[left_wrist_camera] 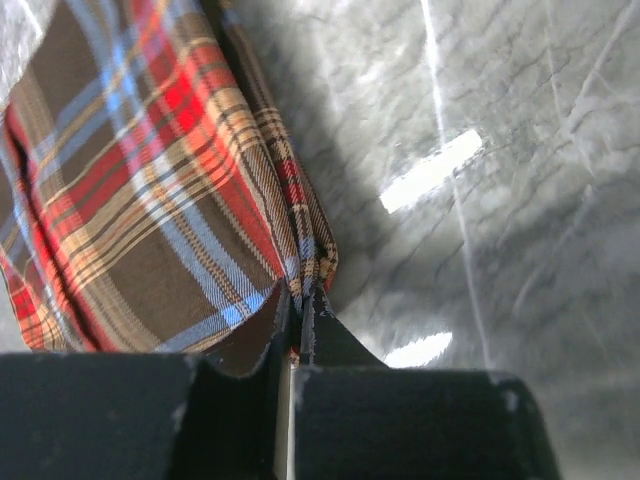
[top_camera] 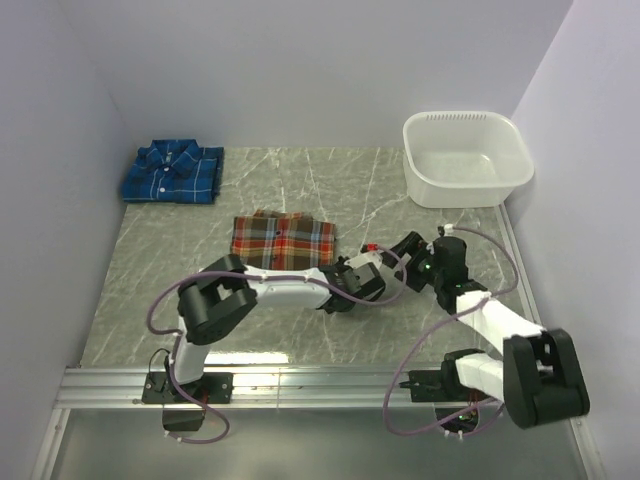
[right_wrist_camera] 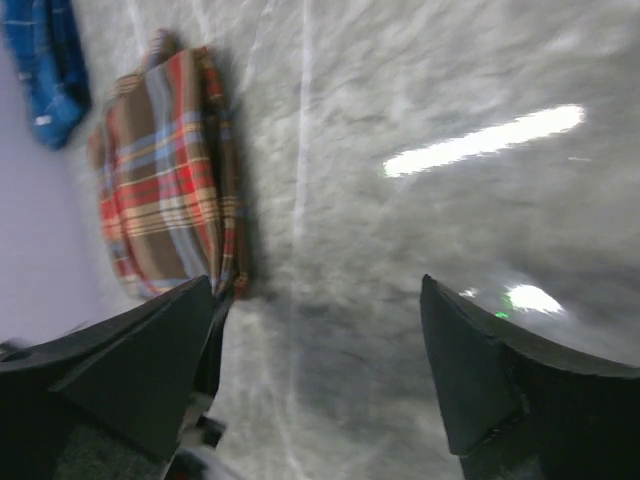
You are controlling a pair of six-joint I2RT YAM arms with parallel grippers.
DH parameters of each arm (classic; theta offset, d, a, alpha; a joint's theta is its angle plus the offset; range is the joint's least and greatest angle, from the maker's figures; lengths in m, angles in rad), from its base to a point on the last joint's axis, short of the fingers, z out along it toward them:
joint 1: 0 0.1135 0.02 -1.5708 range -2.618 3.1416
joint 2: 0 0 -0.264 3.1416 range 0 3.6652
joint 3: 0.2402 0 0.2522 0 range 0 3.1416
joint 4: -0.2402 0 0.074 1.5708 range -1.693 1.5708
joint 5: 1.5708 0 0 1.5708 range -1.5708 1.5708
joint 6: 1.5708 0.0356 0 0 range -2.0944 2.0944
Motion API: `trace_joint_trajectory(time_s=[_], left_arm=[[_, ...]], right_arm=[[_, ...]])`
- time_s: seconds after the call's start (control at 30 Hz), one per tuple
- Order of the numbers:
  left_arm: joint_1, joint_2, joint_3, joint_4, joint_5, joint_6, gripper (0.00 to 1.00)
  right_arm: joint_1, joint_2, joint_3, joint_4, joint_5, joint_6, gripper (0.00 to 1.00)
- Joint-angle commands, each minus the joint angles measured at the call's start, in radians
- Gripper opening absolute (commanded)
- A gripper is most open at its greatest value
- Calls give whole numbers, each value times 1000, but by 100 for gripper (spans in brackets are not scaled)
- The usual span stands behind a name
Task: Fold and stack the long sleeve shirts
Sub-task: Fold the shirt
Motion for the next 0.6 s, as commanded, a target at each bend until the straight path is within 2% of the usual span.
trace_joint_trajectory(time_s=[0.0, 0.13, 0.3, 0.57], left_arm=[[9, -144, -25, 57, 68, -56, 1], [24, -209, -66, 77, 118, -86, 1], [34, -260, -109, 97, 152, -109, 0], [53, -280, -152, 111, 184, -137, 1]], right_arm=[[39, 123, -10, 311, -133, 142, 95], [109, 293, 6, 550, -170, 244, 96], [197, 535, 92, 730, -234, 330, 97], [235, 666, 152, 887, -205, 397, 95]])
